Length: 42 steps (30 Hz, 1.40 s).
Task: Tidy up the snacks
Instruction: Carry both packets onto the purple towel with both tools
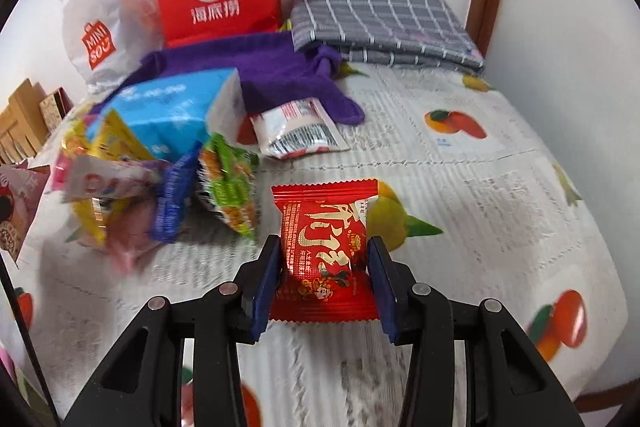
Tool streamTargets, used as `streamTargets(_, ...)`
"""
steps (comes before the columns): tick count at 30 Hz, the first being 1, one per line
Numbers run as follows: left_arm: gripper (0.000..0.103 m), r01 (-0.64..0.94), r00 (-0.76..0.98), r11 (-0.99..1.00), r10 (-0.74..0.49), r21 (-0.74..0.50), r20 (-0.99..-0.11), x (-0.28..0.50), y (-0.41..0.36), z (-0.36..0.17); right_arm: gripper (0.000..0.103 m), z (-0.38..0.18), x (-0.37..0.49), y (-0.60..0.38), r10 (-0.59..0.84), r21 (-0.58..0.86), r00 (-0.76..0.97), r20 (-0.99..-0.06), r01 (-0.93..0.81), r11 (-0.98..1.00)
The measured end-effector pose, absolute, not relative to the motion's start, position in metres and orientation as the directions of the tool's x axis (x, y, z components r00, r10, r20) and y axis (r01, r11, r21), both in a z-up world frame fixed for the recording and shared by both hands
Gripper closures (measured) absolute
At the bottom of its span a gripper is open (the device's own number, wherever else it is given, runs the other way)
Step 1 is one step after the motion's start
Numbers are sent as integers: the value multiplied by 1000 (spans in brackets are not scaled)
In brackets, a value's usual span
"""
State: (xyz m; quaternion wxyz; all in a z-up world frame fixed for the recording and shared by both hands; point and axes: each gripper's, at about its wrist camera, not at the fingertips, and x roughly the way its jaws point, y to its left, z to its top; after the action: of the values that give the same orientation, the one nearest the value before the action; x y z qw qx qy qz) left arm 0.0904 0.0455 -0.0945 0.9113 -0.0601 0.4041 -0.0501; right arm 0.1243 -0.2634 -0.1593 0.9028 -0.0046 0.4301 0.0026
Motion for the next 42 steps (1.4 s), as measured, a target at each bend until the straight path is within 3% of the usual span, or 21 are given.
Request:
streamTargets(16, 56, 98, 718, 980, -191, -174, -669, 110, 32, -21, 60, -55, 110, -225, 76, 24, 735, -674, -82, 996)
streamTargets(42, 56, 107, 733, 985, -170, -134, -659, 219, 24, 13, 60, -8, 224, -192, 214, 75, 744, -633, -216, 974)
